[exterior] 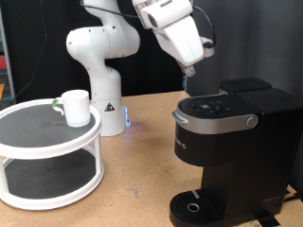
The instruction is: Make a cup of coffee with the keurig machine
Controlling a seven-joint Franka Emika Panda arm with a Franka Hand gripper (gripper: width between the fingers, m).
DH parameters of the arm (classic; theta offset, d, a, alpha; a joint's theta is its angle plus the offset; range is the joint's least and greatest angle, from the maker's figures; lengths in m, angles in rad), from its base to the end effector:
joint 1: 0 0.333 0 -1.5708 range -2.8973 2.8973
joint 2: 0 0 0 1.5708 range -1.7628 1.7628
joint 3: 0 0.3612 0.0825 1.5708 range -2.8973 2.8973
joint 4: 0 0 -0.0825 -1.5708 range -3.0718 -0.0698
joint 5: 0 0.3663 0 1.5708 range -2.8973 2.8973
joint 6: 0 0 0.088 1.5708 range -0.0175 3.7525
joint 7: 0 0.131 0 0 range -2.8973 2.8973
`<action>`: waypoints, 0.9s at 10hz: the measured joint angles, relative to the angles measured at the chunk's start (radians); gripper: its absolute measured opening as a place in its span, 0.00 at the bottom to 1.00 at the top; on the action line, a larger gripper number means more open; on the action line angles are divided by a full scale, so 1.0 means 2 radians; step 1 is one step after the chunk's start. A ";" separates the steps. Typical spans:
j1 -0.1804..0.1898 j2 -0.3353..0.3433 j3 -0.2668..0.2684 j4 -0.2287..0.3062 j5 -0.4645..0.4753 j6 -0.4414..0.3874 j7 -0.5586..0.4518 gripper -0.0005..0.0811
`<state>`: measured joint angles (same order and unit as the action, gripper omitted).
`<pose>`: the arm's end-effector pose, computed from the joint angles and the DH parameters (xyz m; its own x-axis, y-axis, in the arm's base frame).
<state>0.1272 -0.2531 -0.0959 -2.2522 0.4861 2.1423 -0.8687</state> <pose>0.4648 0.0408 0.5159 0.7533 0.5288 0.3911 0.6360 -0.7373 -0.2280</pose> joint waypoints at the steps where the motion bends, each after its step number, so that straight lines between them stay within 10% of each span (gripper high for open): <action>1: 0.000 -0.005 0.000 -0.011 0.050 0.031 0.006 0.02; 3: -0.001 -0.026 -0.013 -0.027 0.113 0.019 0.016 0.02; 6: -0.011 -0.068 -0.031 -0.044 0.085 -0.052 -0.006 0.02; 9: -0.011 -0.075 -0.034 -0.057 0.173 -0.007 -0.008 0.02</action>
<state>0.1050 -0.4029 -0.1642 -2.3663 0.8314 2.1287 -0.8846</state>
